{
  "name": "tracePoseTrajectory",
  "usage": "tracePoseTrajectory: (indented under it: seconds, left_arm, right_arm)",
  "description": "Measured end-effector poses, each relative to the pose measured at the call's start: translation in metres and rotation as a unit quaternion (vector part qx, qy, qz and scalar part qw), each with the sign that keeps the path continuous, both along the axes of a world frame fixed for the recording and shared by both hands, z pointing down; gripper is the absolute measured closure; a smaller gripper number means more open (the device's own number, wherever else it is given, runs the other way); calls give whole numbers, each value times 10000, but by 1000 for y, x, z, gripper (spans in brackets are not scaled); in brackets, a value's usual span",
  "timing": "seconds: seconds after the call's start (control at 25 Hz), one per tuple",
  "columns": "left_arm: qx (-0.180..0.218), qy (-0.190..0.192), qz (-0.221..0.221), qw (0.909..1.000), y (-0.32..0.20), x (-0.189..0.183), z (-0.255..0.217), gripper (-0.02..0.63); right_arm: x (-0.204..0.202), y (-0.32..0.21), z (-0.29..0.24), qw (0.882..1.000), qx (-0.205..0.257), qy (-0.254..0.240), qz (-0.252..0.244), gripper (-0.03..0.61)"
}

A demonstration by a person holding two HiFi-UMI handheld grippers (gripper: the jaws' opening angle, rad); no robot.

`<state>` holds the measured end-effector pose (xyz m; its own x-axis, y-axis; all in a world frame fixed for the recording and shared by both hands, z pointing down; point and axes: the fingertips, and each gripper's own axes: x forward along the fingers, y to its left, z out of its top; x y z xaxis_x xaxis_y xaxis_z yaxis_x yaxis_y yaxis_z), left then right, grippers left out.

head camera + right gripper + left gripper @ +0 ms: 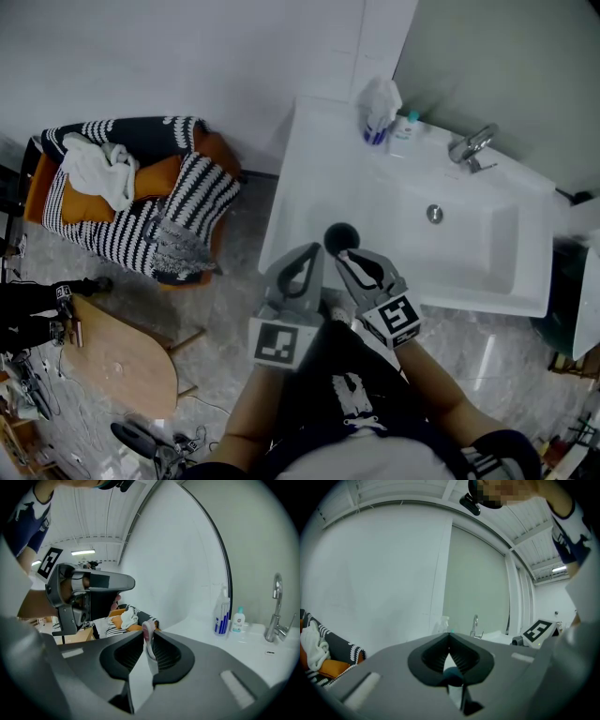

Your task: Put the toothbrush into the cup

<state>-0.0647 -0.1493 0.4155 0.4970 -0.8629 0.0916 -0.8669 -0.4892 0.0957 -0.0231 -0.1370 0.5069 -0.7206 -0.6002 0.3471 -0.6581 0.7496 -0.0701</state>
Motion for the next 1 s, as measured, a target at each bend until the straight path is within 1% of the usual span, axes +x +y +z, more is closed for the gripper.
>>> tracePoseTrajectory:
  seconds: [0.24,0.48,0.68,1.0]
  left_arm:
    - [71,-59,32,10000,1,2,3,614]
    - [357,-105,146,9992,4,6,-3,614]
    - [564,-245,255,9978,4,9,-8,614]
    - [557,-238,238,9979,2,10,-4,614]
  right_arm:
    - [2,0,1,10000,-3,28,-2,515]
    - [2,2,-1,10000,-5,30,-17,516]
    - [3,3,-3,10000,-7,8,-54,515]
    - [3,5,-4,9998,-27,19,-184,514]
